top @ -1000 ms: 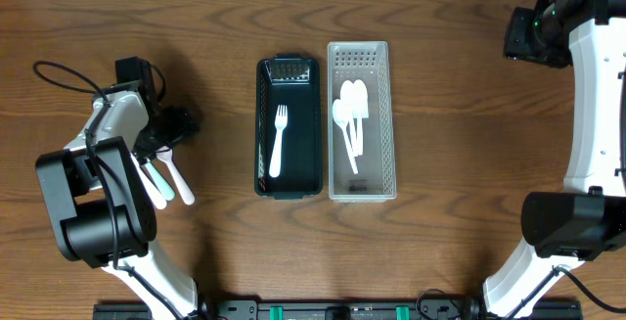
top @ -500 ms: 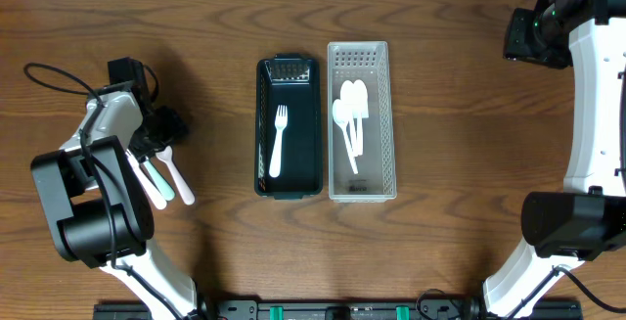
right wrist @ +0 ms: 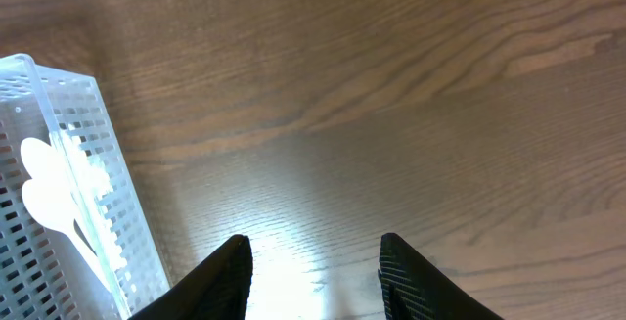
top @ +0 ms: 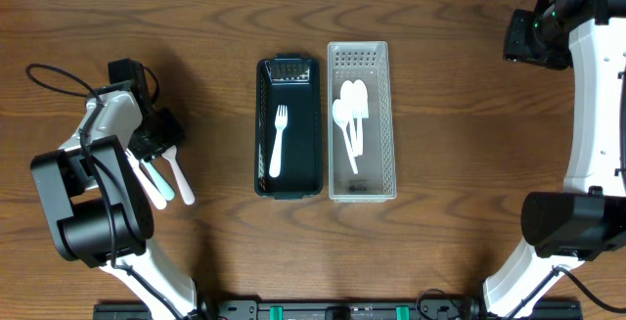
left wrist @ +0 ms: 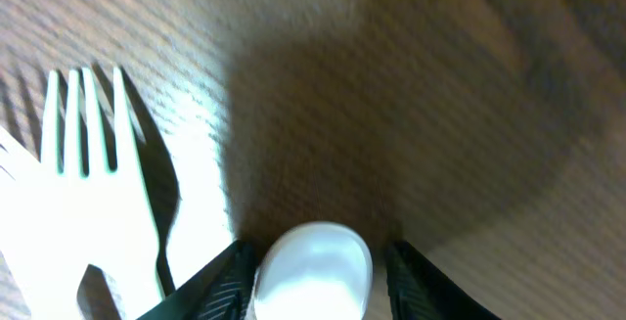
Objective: Pack container
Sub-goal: 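Close the left gripper on the white spoon's bowl, then lift the spoon with left gripper, lower into black basket, release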
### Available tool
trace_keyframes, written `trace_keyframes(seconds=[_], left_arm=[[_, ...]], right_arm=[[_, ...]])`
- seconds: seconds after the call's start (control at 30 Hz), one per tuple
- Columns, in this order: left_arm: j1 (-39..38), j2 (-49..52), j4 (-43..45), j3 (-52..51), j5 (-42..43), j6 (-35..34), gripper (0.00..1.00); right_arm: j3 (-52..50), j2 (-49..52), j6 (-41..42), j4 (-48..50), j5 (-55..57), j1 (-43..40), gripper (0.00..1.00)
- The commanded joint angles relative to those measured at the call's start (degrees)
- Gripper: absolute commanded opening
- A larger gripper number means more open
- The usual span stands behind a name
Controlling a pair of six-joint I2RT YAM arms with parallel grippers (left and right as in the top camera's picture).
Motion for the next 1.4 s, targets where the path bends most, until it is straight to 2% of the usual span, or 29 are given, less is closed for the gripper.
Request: trace_keyframes(seconds=[0.0,0.2,0.3,0.47,0.87,1.37], left_arm=[[0.1,3.1,-1.7,-1.0,0.3,1.5,0.48],[0.1,3.1,-2.3,-1.1,0.2,2.7,0.48],[0.1,3.1,-2.3,-1.1,-0.3,2.8,0.43],[0.1,3.1,-2.4,-1.3,-0.6,3.1,0.41],[0.1,3.1,-2.5,-1.3,-0.7,3.7,0.29],[-2.2,-5.1,-6.4,-1.1,-2.4,5.8,0.28]], right_arm=[[0.0,0.0,-0.8,-0.1,0.8,-0.1,0.45],[0.0,0.0,-0.8,-0.1,0.8,-0.1,0.45],[0.0,0.0,-0.8,-0.1,0.8,-0.1,0.45],[0.0,0.0,-0.8,-0.1,0.8,-0.1,0.45],[0.0,-0.1,-0.8,-0.1,0.8,-0.1,0.45],[0.0,-0.1,-0.2,0.6,0.8,-0.1,0.45]])
